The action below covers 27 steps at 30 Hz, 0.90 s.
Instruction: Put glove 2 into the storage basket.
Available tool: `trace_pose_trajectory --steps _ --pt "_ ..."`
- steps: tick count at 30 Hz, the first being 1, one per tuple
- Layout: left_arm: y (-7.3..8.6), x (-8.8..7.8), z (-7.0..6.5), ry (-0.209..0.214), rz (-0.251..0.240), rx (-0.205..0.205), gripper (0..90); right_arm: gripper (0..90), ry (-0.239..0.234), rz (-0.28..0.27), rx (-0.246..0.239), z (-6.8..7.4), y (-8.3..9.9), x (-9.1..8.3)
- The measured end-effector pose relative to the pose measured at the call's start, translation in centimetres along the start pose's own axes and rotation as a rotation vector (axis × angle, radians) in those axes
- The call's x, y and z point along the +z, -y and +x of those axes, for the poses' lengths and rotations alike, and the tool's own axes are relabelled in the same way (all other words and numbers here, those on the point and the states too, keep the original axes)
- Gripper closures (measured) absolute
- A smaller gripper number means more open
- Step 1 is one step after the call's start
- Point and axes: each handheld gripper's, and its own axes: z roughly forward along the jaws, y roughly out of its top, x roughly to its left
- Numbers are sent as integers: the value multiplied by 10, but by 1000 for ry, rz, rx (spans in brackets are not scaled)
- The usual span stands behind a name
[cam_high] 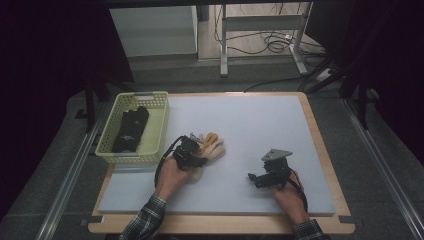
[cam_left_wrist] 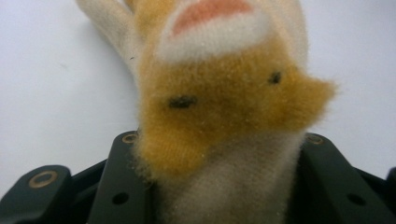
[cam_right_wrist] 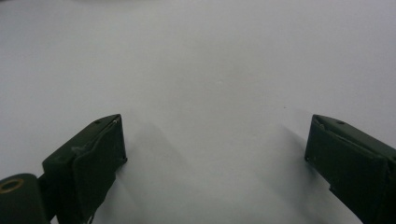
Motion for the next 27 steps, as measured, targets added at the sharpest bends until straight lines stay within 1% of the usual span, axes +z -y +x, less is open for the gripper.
trace_pose_trajectory --steps 2,4,5,9,15,19,27 --pt "-3 -6 1 -9 -12 4 568 48 0 0 0 0 0 0" --pt "-8 -12 2 -17 -30 -3 567 48 0 0 0 0 0 0" --pt "-11 -17 3 -21 -27 4 566 48 0 0 0 0 0 0" --pt "-18 -27 5 -33 -40 -2 565 48 -1 1 1 0 0 0" --pt "-27 -41 13 -56 -55 -10 564 48 0 0 0 0 0 0" --pt "-32 -54 22 -76 -66 -24 563 48 0 0 -1 0 0 0" --pt "-38 -79 51 -122 -85 -79 560 48 0 -2 -3 0 0 0"
